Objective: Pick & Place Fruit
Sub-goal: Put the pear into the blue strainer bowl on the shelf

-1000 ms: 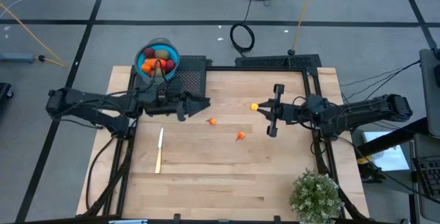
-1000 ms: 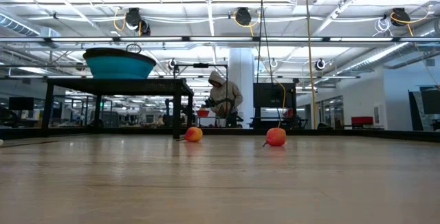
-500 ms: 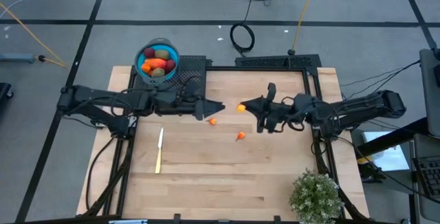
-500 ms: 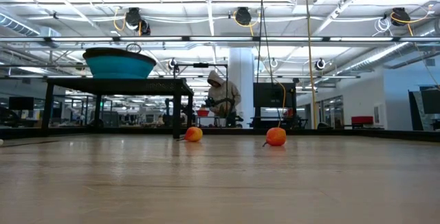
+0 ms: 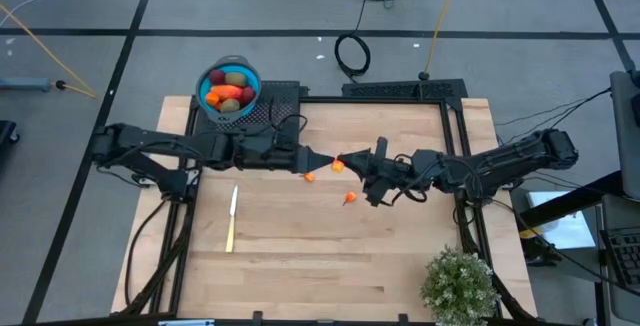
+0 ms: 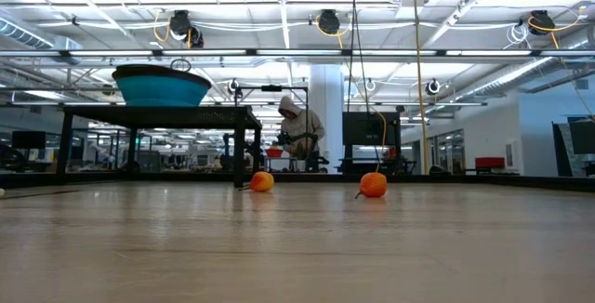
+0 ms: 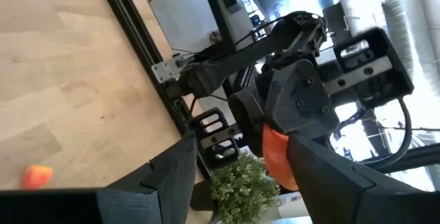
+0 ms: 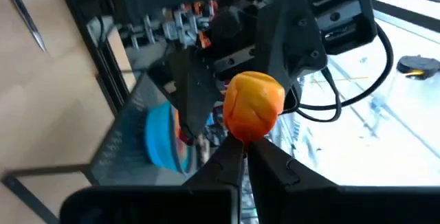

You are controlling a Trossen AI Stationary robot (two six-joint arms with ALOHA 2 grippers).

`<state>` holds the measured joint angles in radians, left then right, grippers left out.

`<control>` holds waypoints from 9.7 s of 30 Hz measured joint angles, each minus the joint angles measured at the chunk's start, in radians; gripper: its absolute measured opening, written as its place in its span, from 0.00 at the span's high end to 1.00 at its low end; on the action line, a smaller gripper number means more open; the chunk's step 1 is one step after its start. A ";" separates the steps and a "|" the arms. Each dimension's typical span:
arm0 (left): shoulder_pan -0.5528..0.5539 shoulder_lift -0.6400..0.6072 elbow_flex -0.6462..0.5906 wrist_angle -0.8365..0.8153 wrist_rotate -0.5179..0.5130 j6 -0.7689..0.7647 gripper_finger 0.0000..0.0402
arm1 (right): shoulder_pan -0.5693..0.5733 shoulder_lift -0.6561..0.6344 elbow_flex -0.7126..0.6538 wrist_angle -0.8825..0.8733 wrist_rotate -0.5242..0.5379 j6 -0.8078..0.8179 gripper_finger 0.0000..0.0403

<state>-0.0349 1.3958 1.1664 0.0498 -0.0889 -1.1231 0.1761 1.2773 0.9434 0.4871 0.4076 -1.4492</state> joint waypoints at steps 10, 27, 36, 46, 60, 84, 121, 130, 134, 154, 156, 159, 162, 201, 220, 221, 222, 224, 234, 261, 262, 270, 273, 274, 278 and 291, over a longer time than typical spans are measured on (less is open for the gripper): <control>0.004 -0.006 0.000 -0.044 0.001 -0.001 0.43 | 0.010 0.032 0.018 -0.005 0.087 -0.064 0.99; 0.017 -0.016 -0.002 -0.078 -0.008 0.001 0.43 | 0.107 0.026 0.019 -0.032 0.200 -0.133 0.99; 0.009 -0.017 -0.002 -0.055 -0.016 -0.011 0.43 | 0.120 0.025 0.019 -0.053 0.247 -0.138 0.99; -0.038 -0.006 -0.002 0.016 0.008 -0.035 0.43 | 0.104 0.025 0.019 -0.073 0.242 -0.143 0.99; -0.046 0.043 -0.002 0.079 -0.011 -0.061 0.43 | 0.085 0.067 0.019 -0.044 0.195 -0.161 0.99; -0.021 0.051 -0.002 0.052 0.048 -0.050 0.43 | 0.051 0.079 0.019 0.002 0.193 -0.164 0.99; -0.005 0.049 -0.002 0.044 0.116 -0.034 0.56 | 0.053 0.079 0.018 -0.005 0.190 -0.160 0.99; -0.005 0.049 -0.002 0.047 0.116 -0.023 0.79 | 0.053 0.077 0.018 0.008 0.191 -0.055 0.99; -0.005 0.049 -0.002 0.050 0.117 -0.016 0.81 | 0.056 0.078 0.018 0.010 0.191 -0.031 0.94; -0.021 0.049 -0.002 0.039 0.118 -0.004 0.79 | 0.062 0.079 0.018 -0.076 0.268 0.171 0.72; -0.017 0.049 -0.002 0.031 0.118 0.003 0.79 | 0.061 0.079 0.018 -0.097 0.330 0.188 0.71; -0.007 0.049 -0.001 0.021 0.118 0.015 0.79 | 0.061 0.078 0.017 -0.107 0.416 0.240 0.72; 0.004 0.049 -0.001 0.009 0.117 0.021 0.79 | 0.061 0.065 0.017 -0.112 0.462 0.299 0.72; 0.394 -0.341 -0.001 -0.798 -0.447 0.580 0.79 | -0.012 -0.460 0.018 -0.843 -0.255 1.333 1.00; 0.717 -0.305 -0.002 -1.033 -0.321 0.600 0.79 | -0.012 -0.602 0.018 -0.953 -0.305 1.332 1.00; 0.731 -0.296 -0.002 -1.042 -0.306 0.595 0.79 | -0.012 -0.602 0.018 -0.953 -0.305 1.332 1.00; 0.743 -0.289 -0.002 -1.044 -0.289 0.595 0.79 | -0.012 -0.602 0.018 -0.953 -0.304 1.331 1.00; 0.762 -0.273 -0.002 -1.043 -0.257 0.595 0.79 | -0.012 -0.601 0.018 -0.954 -0.304 1.330 1.00; 0.794 -0.242 -0.002 -1.043 -0.222 0.601 0.79 | -0.012 -0.602 0.018 -0.953 -0.301 1.329 1.00; 0.693 -0.383 0.102 -1.046 -0.105 0.536 0.51 | -0.012 -0.565 0.018 -0.910 -0.304 1.330 1.00; 0.661 -0.392 0.102 -1.050 -0.095 0.516 0.52 | -0.012 -0.559 0.018 -0.910 -0.304 1.330 0.99; 0.348 -0.409 0.101 -1.117 -0.093 0.300 0.66 | -0.012 -0.534 0.018 -0.911 -0.304 1.329 0.99; 0.243 -0.395 0.101 -1.125 -0.094 0.211 0.71 | -0.012 -0.534 0.018 -0.911 -0.304 1.329 0.99; 0.210 -0.387 0.101 -1.126 -0.094 0.181 0.73 | -0.012 -0.534 0.018 -0.911 -0.304 1.329 0.99; 0.100 -0.352 0.101 -1.125 -0.094 0.061 0.79 | -0.012 -0.535 0.018 -0.927 -0.305 1.304 0.99; -0.111 -0.189 0.101 -1.125 -0.095 -0.146 0.99 | -0.012 -0.635 0.018 -1.032 -0.312 1.284 0.99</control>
<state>-0.1454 1.2066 1.2671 -1.0748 -0.1841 -1.2690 0.1642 0.6428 0.9611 -0.5447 0.0961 -0.1648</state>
